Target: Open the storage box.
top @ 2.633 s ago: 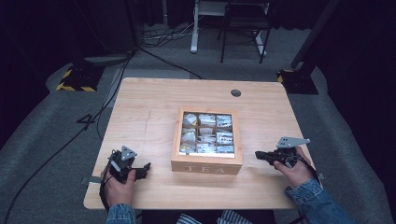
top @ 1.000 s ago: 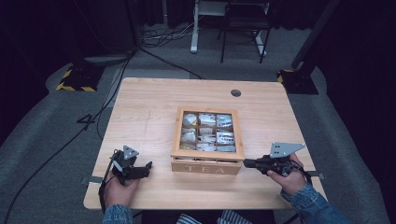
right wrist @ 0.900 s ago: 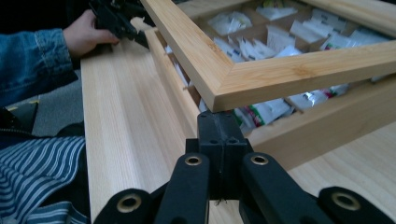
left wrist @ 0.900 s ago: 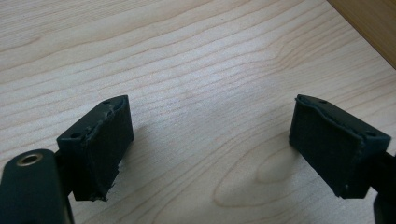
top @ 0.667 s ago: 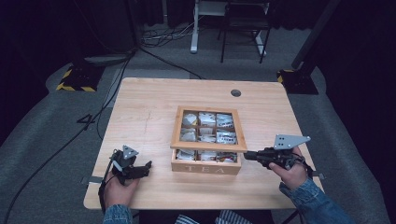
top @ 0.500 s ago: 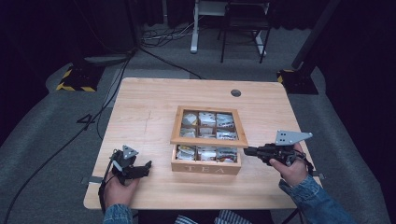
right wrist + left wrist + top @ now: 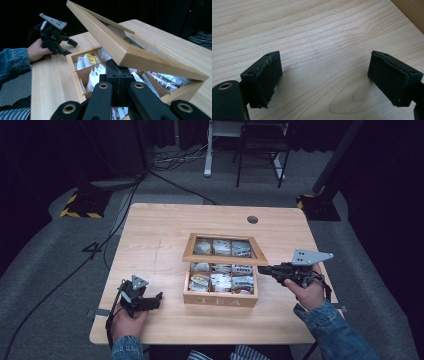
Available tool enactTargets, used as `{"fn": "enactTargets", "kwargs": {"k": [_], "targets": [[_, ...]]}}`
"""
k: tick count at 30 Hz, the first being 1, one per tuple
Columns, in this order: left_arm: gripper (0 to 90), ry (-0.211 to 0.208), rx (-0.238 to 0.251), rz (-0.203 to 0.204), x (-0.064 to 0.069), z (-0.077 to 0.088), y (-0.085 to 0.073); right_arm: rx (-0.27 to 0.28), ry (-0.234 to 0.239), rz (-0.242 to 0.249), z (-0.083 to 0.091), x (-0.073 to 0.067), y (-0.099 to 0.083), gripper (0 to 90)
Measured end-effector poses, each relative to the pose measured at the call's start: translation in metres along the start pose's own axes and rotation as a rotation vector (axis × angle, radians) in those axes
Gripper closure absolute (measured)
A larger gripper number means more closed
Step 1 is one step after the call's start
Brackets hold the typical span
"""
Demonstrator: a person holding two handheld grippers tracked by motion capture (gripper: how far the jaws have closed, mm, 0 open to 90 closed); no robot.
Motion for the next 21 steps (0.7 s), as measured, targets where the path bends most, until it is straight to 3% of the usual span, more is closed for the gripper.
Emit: {"fn": "enactTargets", "kwargs": {"k": [13,21], "targets": [[12.8,0.000,0.000,-0.001,0.000,0.000,0.001,0.034,-0.030,-0.005,-0.016,0.008,0.015,90.0],[12.8,0.005,-0.001,0.002,0.000,-0.001,0.001,0.047,-0.042,-0.018,-0.023,0.021,0.024,90.0]]}}
Point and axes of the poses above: each handheld gripper's, and its own axes: z roughly backward along the jaws, y roughly out of its top, x roughly to its right, the point moved 4 cm from there along -z, roughly forward along the jaws, and after that the axes turned 10 degrees about -z, right-handed, at the moved point
